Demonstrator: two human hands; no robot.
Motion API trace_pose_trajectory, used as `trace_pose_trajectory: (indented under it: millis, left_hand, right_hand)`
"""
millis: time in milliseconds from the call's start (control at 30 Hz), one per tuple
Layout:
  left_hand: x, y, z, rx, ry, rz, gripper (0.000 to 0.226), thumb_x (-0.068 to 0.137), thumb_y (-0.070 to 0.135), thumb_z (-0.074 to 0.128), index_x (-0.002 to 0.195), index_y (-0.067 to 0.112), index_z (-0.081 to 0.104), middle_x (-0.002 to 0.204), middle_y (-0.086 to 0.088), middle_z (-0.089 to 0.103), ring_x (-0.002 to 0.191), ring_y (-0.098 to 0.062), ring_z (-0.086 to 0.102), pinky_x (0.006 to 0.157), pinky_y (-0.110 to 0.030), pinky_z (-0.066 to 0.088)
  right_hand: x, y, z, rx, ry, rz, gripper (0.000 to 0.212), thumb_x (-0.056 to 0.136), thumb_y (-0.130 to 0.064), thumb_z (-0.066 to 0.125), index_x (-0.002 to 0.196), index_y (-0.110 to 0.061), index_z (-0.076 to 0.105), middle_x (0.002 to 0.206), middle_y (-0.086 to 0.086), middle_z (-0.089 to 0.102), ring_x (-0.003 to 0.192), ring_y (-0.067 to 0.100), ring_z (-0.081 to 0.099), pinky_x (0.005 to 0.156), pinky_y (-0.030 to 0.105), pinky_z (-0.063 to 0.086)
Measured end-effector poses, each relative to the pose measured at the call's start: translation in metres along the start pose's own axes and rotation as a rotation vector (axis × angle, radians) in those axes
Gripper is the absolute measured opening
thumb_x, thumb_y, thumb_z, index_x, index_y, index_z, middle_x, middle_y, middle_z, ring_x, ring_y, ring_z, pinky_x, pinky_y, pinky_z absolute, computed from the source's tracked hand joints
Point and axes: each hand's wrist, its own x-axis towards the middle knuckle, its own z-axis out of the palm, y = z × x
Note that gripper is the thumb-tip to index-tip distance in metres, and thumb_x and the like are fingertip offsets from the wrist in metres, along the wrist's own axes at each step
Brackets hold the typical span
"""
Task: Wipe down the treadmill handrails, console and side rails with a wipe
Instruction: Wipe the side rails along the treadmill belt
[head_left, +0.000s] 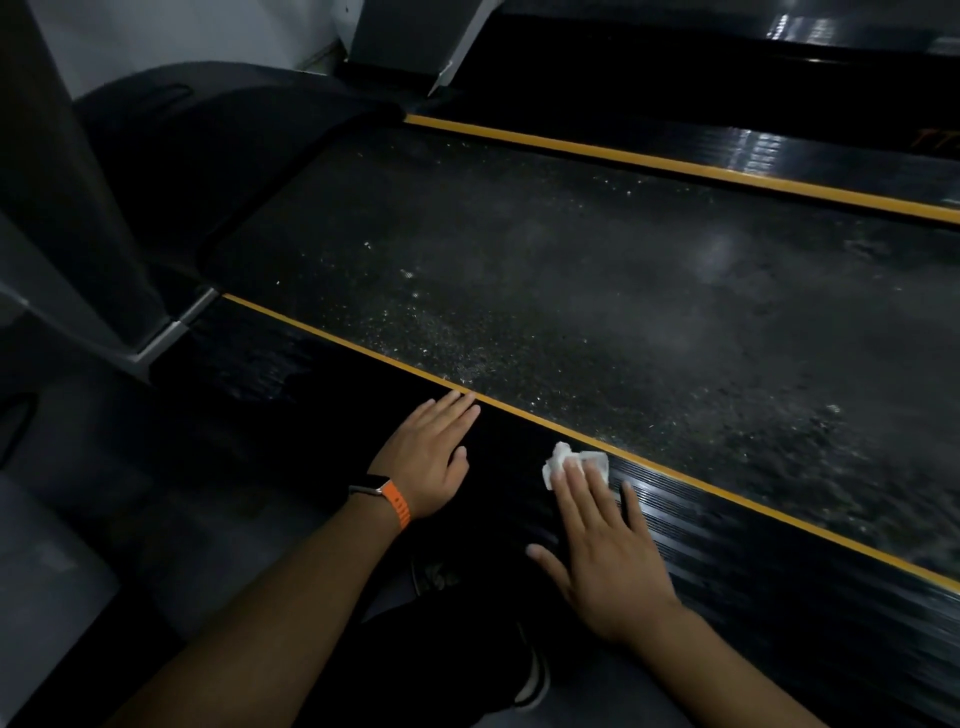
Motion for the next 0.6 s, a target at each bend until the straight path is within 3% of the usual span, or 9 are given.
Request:
trace_pose_trajectory:
  millis: [67, 167, 267, 400, 500, 600]
  left_hand:
    - [0.000, 0.001, -0.001, 0.006, 0.001, 0.006, 0.065, 0.097, 0.035, 0.031, 0.156, 0.010, 0.040, 0.166, -0.005, 0.031, 0.156, -0.018, 0.021, 0.128, -0.041, 0.017]
    - [0.001, 0.000, 0.000, 0.011, 0.004, 0.004, 0.065, 0.095, 0.034, 0.032, 0.156, 0.010, 0.042, 0.165, -0.005, 0.033, 0.156, -0.018, 0.022, 0.127, -0.042, 0.019]
    - [0.001, -0.002, 0.001, 0.022, -0.005, 0.002, 0.066, 0.096, 0.035, 0.031, 0.157, 0.012, 0.039, 0.167, -0.004, 0.030, 0.157, -0.016, 0.019, 0.128, -0.038, 0.014]
    - [0.001, -0.002, 0.002, 0.029, -0.014, 0.005, 0.066, 0.098, 0.037, 0.027, 0.159, 0.012, 0.035, 0.168, -0.003, 0.026, 0.157, -0.016, 0.015, 0.129, -0.039, 0.012]
    - [0.000, 0.002, 0.003, 0.050, -0.038, -0.013, 0.069, 0.098, 0.039, 0.019, 0.161, 0.012, 0.030, 0.170, -0.003, 0.021, 0.158, -0.016, 0.010, 0.129, -0.039, 0.011]
    - [0.001, 0.013, 0.003, 0.067, -0.052, -0.034, 0.071, 0.097, 0.039, 0.017, 0.161, 0.011, 0.027, 0.170, -0.003, 0.019, 0.158, -0.017, 0.009, 0.129, -0.042, 0.013]
  right_hand:
    - [0.018, -0.011, -0.006, -0.006, -0.014, -0.016, 0.089, 0.104, -0.072, 0.014, 0.160, -0.007, 0.037, 0.168, 0.012, 0.029, 0.157, 0.029, 0.021, 0.123, 0.053, 0.015]
    - [0.058, -0.030, -0.021, 0.043, -0.072, -0.051, 0.099, 0.090, -0.076, -0.014, 0.167, -0.014, -0.002, 0.171, 0.004, -0.013, 0.156, 0.023, -0.020, 0.125, 0.048, -0.015]
    - [0.074, -0.028, -0.028, 0.048, -0.107, -0.042, 0.110, 0.074, -0.078, -0.031, 0.164, -0.018, -0.016, 0.169, -0.001, -0.025, 0.154, 0.019, -0.030, 0.120, 0.046, -0.021]
    - [0.035, 0.005, -0.018, 0.039, -0.075, 0.031, 0.097, 0.088, -0.079, -0.015, 0.165, -0.020, -0.012, 0.170, -0.002, -0.021, 0.155, 0.019, -0.026, 0.127, 0.047, -0.014]
    - [-0.010, 0.038, -0.004, 0.006, 0.012, 0.126, 0.091, 0.100, -0.078, 0.002, 0.168, -0.017, 0.004, 0.174, 0.001, -0.002, 0.161, 0.022, -0.008, 0.127, 0.050, 0.001]
    - [-0.026, 0.044, 0.003, 0.021, -0.006, 0.185, 0.090, 0.101, -0.077, 0.009, 0.167, -0.016, 0.004, 0.175, 0.002, -0.003, 0.161, 0.022, -0.008, 0.128, 0.050, 0.001]
